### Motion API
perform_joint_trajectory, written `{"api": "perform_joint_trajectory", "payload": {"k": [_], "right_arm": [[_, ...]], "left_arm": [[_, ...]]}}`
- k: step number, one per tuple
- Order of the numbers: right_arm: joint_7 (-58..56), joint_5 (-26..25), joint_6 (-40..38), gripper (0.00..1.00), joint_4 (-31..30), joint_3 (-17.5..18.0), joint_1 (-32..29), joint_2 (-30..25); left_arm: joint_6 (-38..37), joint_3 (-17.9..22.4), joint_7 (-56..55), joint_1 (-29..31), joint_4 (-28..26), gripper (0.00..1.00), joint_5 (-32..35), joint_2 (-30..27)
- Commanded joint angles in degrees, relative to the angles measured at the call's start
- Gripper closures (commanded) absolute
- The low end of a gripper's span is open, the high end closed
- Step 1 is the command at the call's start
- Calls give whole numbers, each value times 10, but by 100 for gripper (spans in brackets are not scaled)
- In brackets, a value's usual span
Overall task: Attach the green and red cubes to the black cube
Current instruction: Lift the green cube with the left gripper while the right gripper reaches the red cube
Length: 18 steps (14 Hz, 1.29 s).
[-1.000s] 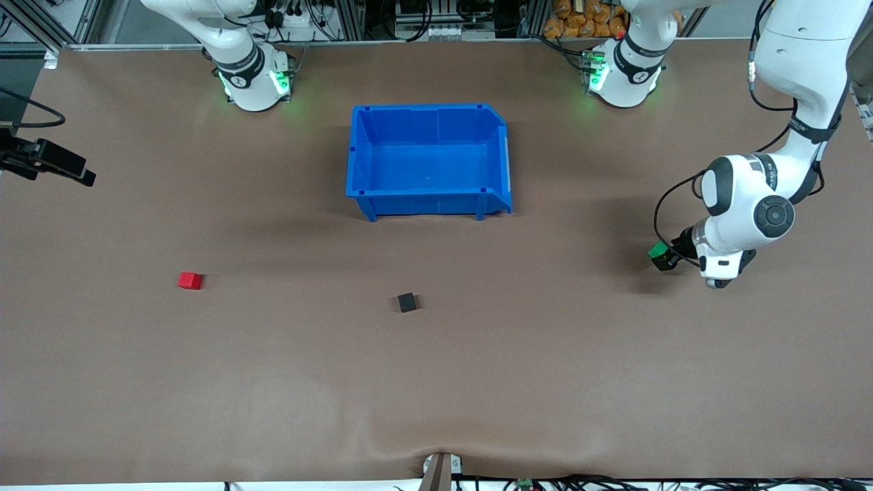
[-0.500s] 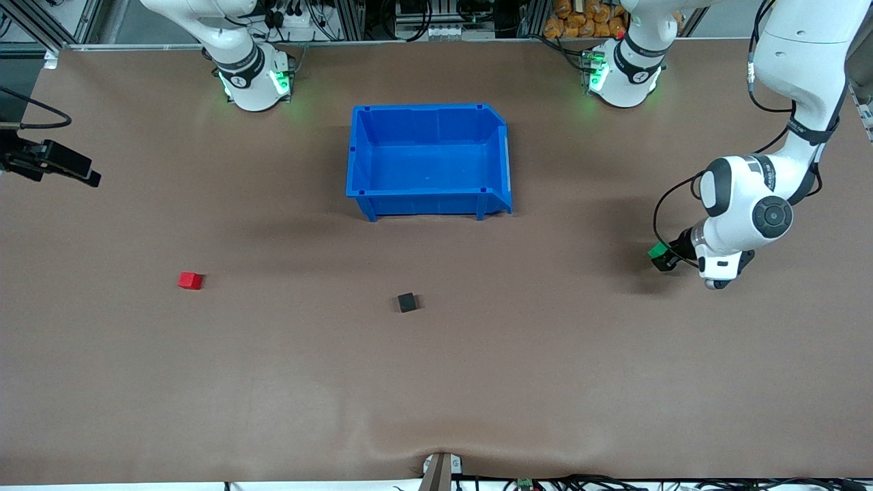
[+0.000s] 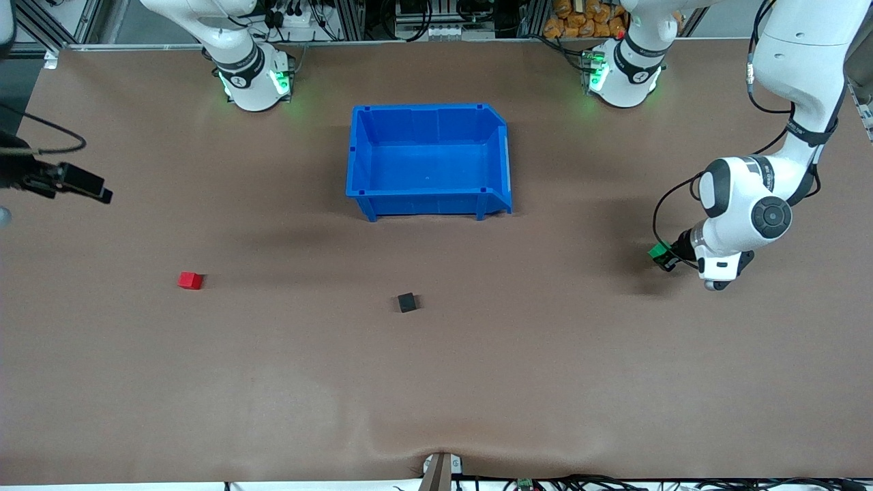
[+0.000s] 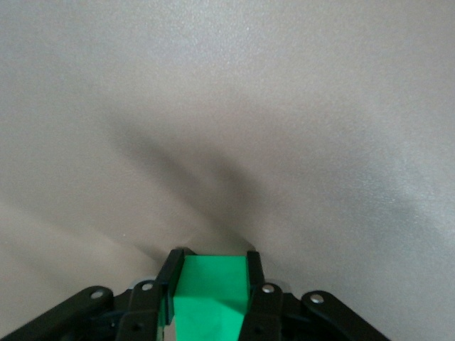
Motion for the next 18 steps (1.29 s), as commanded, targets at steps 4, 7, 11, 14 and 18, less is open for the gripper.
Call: {"api": "perform_joint_trajectory", "payload": {"k": [4, 7, 11, 14, 18], "right_arm": [[2, -3, 130, 0, -86, -2, -4, 61], [17, -3, 188, 0, -100, -4, -25, 130], [-17, -8, 418, 0, -244, -4, -27, 142], [-106, -16, 528, 0, -285, -5, -35, 178], [-127, -16, 551, 0, -285, -4, -50, 224]], "left_arm": [[5, -3, -16, 2, 10, 82, -10, 5], [5, -4, -25, 2, 15, 83, -10, 1], [4, -21, -90, -3, 29, 93, -10, -2], [-2, -62, -207, -7, 65, 93, -11, 4], [-40, -89, -350, -53, 134, 94, -10, 27]]}}
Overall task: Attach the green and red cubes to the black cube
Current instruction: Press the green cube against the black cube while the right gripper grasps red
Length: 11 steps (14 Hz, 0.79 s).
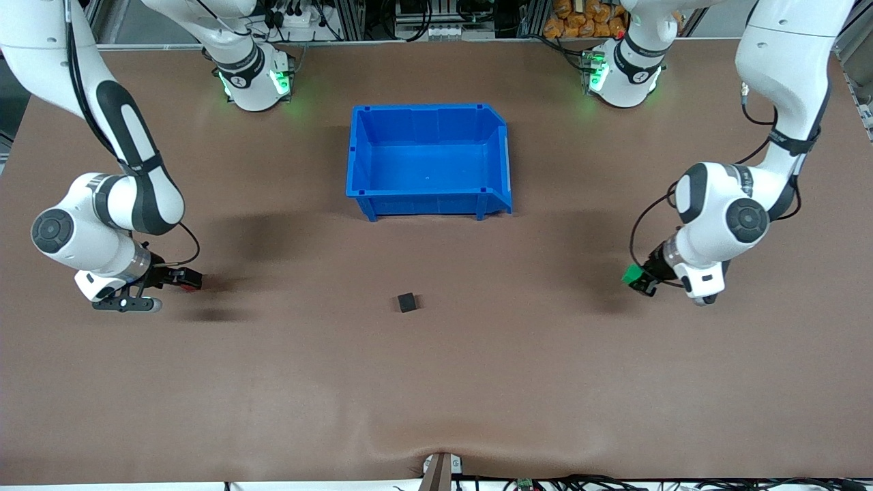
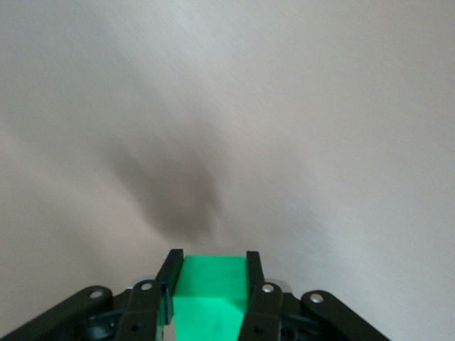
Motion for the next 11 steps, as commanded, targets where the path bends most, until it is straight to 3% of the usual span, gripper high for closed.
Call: {"api": "perform_joint_trajectory", "payload": {"k": [1, 5, 8, 10, 11], "right_arm": [[-8, -9, 10, 0, 0, 8, -14, 21], [-2, -6, 6, 0, -3, 8, -21, 34], [-1, -4, 1, 0, -8, 8, -20, 33], [-1, -4, 1, 0, -11, 8, -20, 31], [-2, -4, 1, 32, -10, 8, -20, 32]], "left_arm": [[-66, -3, -103, -52, 77, 94, -9, 28], [-139, -4, -237, -123, 198, 96, -45, 74], [-147, -4, -353, -169, 303, 97, -107, 132], [-147, 1, -434, -220, 378, 97, -109, 176], [-147, 3, -463, -235, 411, 97, -110, 196]]}}
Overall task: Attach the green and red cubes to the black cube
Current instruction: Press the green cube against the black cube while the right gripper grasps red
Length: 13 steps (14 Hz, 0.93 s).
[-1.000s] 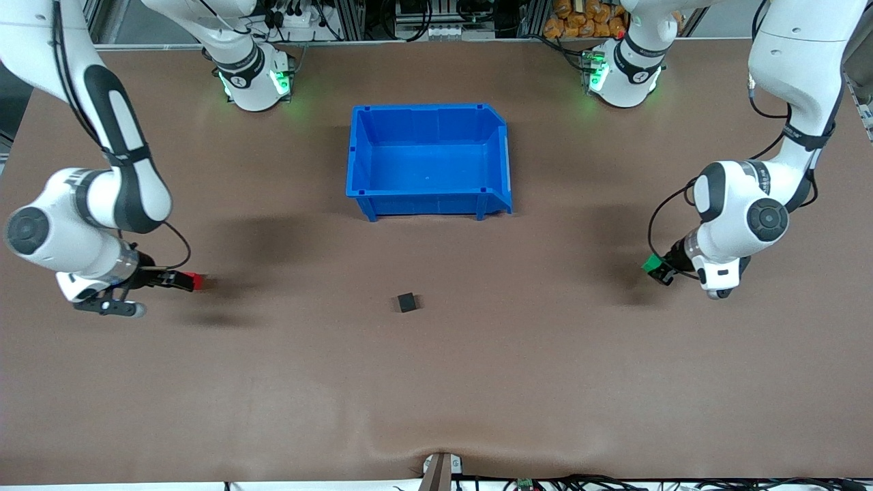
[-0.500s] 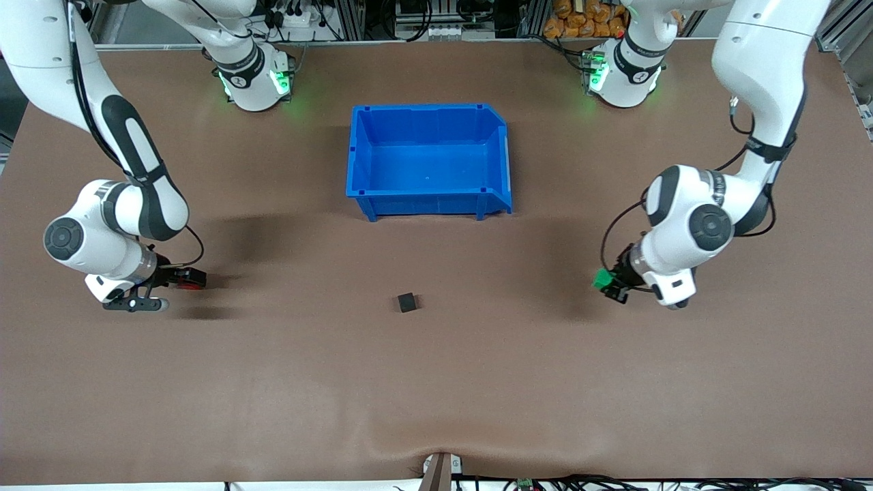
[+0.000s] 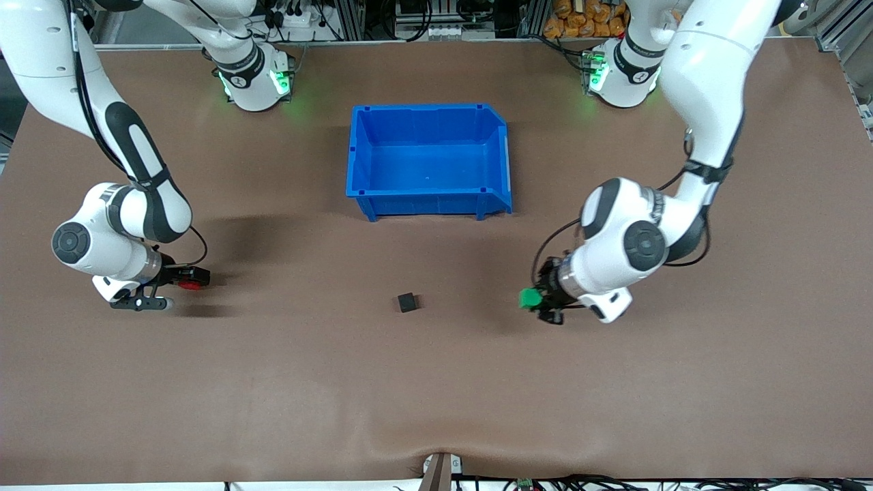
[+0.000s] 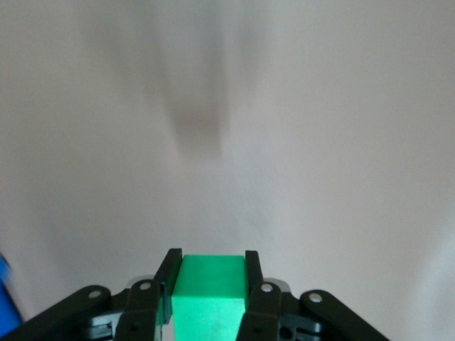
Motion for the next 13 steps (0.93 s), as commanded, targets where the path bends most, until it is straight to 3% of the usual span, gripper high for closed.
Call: {"api": "perform_joint_trajectory", "payload": {"k": [1, 2, 3, 7, 10, 13], "right_arm": [[2, -4, -1, 70, -8, 8, -11, -6], [-2, -4, -1, 97, -9, 8, -11, -6], [-6, -4, -1, 100, -11, 8, -12, -8], [-74, -5, -1, 100, -16, 8, -13, -11], [-158, -7, 0, 100, -9, 8, -14, -20], [-323, -7, -1, 100, 14, 8, -10, -33]], "left_arm": [[-14, 9, -90, -49, 134, 98, -14, 81], [-7, 9, -130, -74, 167, 99, -14, 100], [0, 16, -163, -95, 192, 99, -14, 114], [72, 38, -234, -156, 206, 99, -13, 152], [61, 88, -249, -203, 203, 99, -14, 172], [39, 89, -264, -207, 205, 99, -14, 182]]}}
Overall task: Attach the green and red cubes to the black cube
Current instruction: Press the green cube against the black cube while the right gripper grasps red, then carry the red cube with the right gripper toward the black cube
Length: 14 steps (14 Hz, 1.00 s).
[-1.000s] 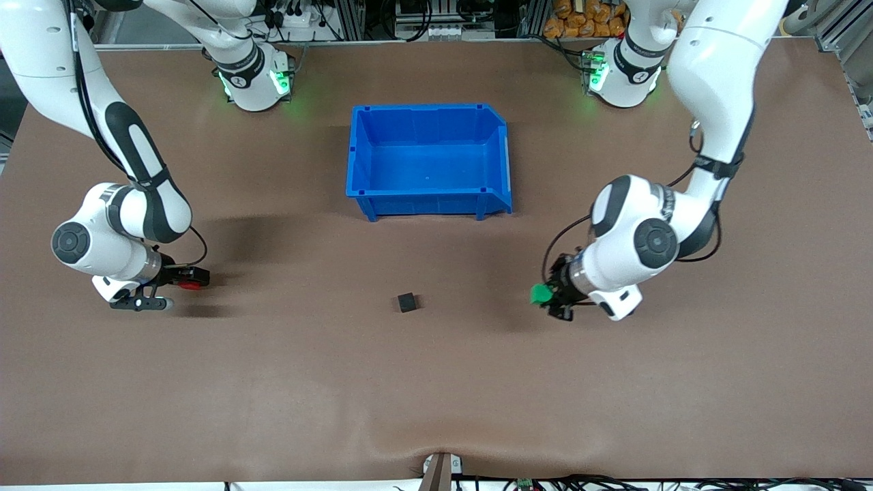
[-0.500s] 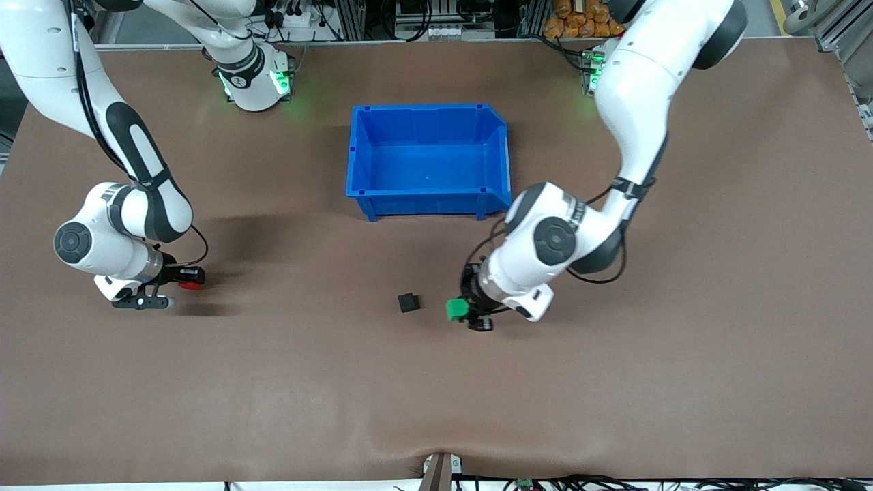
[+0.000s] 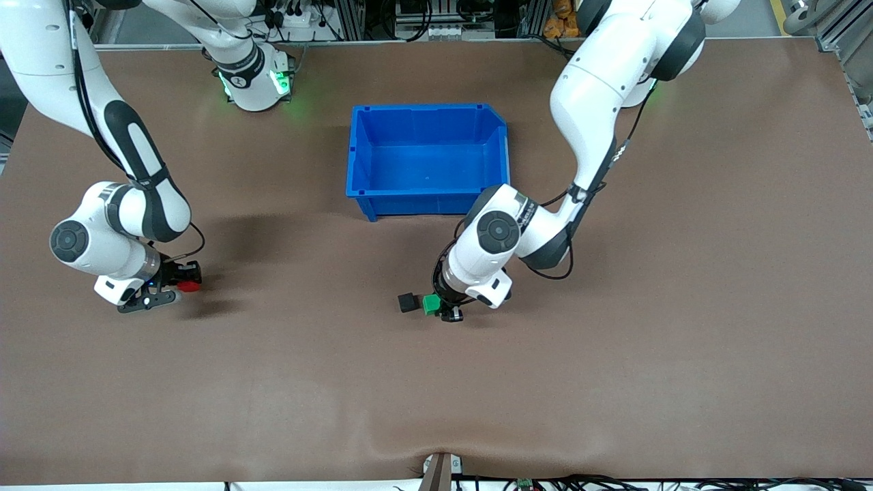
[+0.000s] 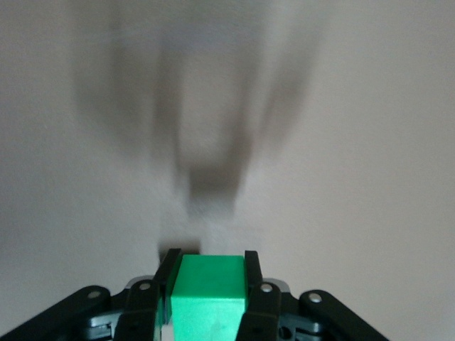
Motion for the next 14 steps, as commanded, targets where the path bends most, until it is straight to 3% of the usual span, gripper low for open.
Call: {"api": "perform_joint_trajectory", "payload": {"k": [1, 4, 6, 9, 14], "right_arm": [[-162, -6, -7, 100, 25, 10, -9, -21], [-361, -3, -6, 100, 52, 17, 9, -21], [-442, -2, -6, 100, 68, 42, 24, -21], [-510, -7, -5, 100, 102, 53, 92, -11], [-517, -10, -7, 100, 172, 52, 166, 42]], "left_arm": [[-19, 9, -23, -14, 26, 99, -11, 22], [-19, 10, -25, -24, 26, 99, -11, 30], [-20, 10, -25, -28, 40, 98, -11, 46], [-19, 11, -25, -30, 53, 98, -11, 54], [-19, 11, -25, -32, 57, 97, -11, 60]]}}
